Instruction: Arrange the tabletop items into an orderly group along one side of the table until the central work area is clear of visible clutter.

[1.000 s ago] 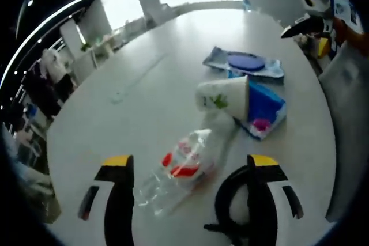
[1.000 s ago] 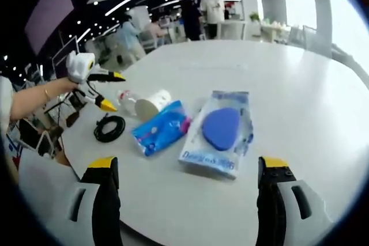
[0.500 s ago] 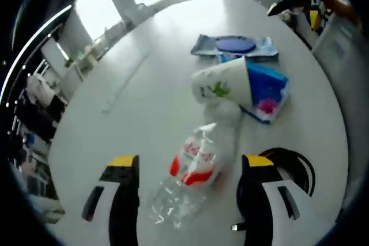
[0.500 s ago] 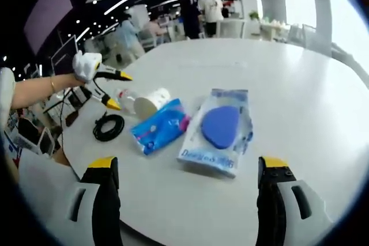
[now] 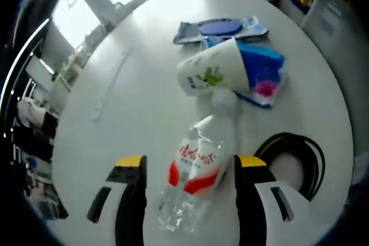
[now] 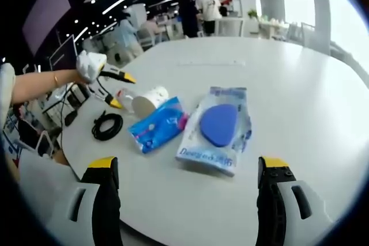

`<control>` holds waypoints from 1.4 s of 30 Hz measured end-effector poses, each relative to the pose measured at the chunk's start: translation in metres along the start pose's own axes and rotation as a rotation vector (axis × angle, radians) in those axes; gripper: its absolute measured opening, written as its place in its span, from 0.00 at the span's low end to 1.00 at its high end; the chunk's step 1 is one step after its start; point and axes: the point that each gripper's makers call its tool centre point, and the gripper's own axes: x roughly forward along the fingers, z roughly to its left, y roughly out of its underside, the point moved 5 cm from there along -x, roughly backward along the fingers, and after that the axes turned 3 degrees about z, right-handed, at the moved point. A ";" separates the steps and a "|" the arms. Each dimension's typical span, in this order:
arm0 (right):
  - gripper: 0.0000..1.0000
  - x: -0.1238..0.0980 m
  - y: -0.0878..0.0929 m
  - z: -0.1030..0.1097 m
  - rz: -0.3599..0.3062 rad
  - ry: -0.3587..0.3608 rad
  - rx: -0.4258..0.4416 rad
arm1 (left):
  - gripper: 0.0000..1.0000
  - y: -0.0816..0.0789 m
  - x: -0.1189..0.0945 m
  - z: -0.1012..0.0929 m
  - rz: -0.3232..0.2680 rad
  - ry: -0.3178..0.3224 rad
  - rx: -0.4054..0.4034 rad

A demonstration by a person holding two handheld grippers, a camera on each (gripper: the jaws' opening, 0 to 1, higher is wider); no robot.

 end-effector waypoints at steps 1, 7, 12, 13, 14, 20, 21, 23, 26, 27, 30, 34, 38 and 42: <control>0.99 0.000 0.000 0.000 -0.001 0.001 0.000 | 0.57 0.001 0.000 0.001 0.022 -0.006 0.032; 0.99 0.000 0.001 0.001 0.006 0.001 -0.007 | 0.50 0.002 0.006 -0.002 0.075 0.058 0.074; 0.98 0.000 0.002 -0.001 0.016 0.006 -0.005 | 0.44 0.002 0.014 -0.004 0.125 0.133 0.128; 0.98 0.000 0.003 -0.001 0.018 0.006 -0.006 | 0.43 0.002 0.015 -0.004 0.133 0.138 0.132; 0.98 0.001 0.003 0.000 0.020 0.003 -0.009 | 0.42 0.002 0.016 -0.004 0.143 0.152 0.133; 0.98 0.002 0.004 0.002 0.026 -0.003 -0.014 | 0.41 0.001 0.019 -0.003 0.183 0.201 0.161; 0.98 0.001 0.003 0.001 0.024 0.000 -0.008 | 0.41 0.001 0.019 -0.002 0.190 0.204 0.160; 0.98 0.001 0.003 0.000 0.020 0.001 -0.004 | 0.40 0.001 0.020 -0.003 0.185 0.220 0.166; 0.97 0.000 0.004 -0.001 0.020 0.005 0.003 | 0.38 0.001 0.019 -0.003 0.174 0.216 0.165; 0.97 0.000 0.004 -0.002 0.022 0.006 0.005 | 0.38 0.001 0.019 -0.003 0.170 0.212 0.148; 0.97 0.000 0.005 -0.003 0.022 0.011 0.009 | 0.37 0.002 0.016 -0.006 0.158 0.203 0.148; 0.97 0.000 0.005 -0.004 0.023 0.015 0.012 | 0.37 0.003 0.011 -0.012 0.143 0.206 0.129; 0.97 0.000 0.005 -0.003 0.023 0.009 0.008 | 0.37 0.004 0.003 -0.014 0.116 0.192 0.123; 0.97 0.001 0.004 -0.002 0.021 0.001 0.003 | 0.37 0.004 -0.004 -0.013 0.082 0.158 0.084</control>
